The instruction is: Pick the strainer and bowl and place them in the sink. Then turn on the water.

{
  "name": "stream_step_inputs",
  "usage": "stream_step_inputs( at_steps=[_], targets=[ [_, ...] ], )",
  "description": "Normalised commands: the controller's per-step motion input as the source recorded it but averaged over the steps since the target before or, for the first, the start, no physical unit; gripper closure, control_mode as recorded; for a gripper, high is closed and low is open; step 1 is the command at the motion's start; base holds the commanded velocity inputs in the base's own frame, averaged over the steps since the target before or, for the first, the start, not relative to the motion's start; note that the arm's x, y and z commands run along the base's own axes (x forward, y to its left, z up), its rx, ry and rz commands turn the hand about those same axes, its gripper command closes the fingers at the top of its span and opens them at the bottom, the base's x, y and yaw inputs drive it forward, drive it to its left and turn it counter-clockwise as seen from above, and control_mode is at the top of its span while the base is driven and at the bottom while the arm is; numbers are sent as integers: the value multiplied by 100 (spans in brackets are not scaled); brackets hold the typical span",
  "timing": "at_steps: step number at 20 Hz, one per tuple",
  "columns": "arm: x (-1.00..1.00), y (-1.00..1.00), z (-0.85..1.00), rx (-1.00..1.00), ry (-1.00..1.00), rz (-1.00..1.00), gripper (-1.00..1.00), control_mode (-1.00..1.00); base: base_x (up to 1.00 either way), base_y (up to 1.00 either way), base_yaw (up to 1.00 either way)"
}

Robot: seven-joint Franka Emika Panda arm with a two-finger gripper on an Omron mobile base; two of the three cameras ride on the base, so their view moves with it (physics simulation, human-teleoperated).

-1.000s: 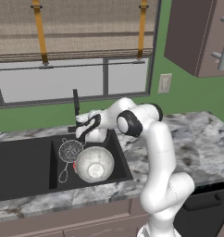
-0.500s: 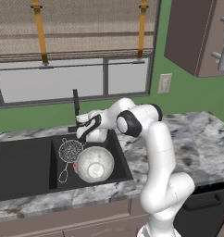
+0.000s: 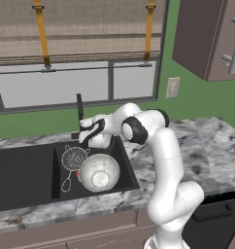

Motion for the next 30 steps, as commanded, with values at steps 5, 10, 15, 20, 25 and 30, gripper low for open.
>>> stream_step_inputs(
  at_steps=[5,10,15,20,25,30],
  targets=[
    [0,6,-4,0,-6,-4,-100,-100,0,0,0],
    [0,4,-6,0,-4,-2,-100,-100,0,0,0],
    [0,0,-12,0,-4,0,-100,-100,0,0,0],
    [0,0,-16,0,-4,0,-100,-100,0,0,0],
    [0,0,-18,0,-4,0,-100,-100,0,0,0],
    [-2,0,-17,1,-5,0,-100,-100,0,0,0]
  ],
)
